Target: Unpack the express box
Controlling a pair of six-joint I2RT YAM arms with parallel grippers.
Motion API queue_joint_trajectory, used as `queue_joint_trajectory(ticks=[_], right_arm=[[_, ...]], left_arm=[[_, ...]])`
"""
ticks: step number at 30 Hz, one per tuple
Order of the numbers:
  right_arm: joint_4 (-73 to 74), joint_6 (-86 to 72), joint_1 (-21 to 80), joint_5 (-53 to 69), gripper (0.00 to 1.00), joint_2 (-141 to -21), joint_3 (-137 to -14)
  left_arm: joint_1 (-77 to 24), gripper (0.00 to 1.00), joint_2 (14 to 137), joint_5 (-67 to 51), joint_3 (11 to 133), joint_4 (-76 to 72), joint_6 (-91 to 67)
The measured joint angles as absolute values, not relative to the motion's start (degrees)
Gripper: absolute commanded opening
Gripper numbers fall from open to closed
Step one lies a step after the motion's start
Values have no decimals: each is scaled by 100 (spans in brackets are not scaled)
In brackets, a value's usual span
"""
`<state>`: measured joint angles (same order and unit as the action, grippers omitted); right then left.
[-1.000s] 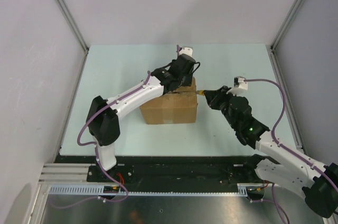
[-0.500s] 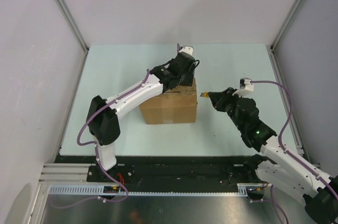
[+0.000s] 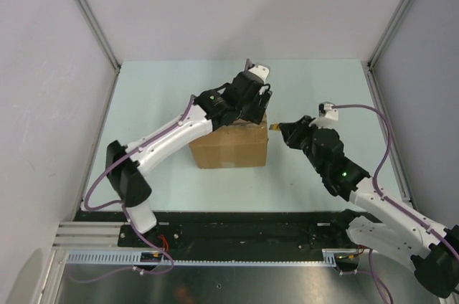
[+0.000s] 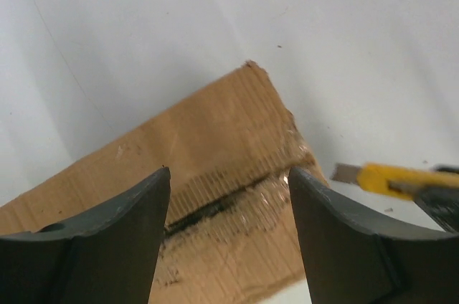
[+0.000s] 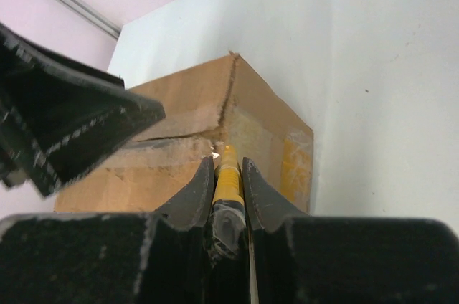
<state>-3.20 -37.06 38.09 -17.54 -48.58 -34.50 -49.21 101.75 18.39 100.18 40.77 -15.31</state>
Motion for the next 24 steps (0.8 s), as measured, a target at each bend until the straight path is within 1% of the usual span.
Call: queue_joint_trajectory(ticks=[2,3,6,13,24], right_arm=[[-316,-3658,3935,-1940,0,-4925,-3607],[-322,-3636,3981,-2034,0,-4945,-3669],[-329,-3586,4075,-2263,0,-4998,-3798],[-353,-3492,4117,-2567,0,-5299,-3924],[-425,-3485,4272,-2674,0,-5387,-3924]], left_arm=[[-5070,67,9913,1824,9889,4047,-1426],[-5127,57,9800,1809,9808,4023,-1385],[-5236,49,9601,1734,9605,3962,-1323],[-5253,47,9686,1518,9255,3868,-1350],[-5253,48,9795,1415,8934,3691,-1420]])
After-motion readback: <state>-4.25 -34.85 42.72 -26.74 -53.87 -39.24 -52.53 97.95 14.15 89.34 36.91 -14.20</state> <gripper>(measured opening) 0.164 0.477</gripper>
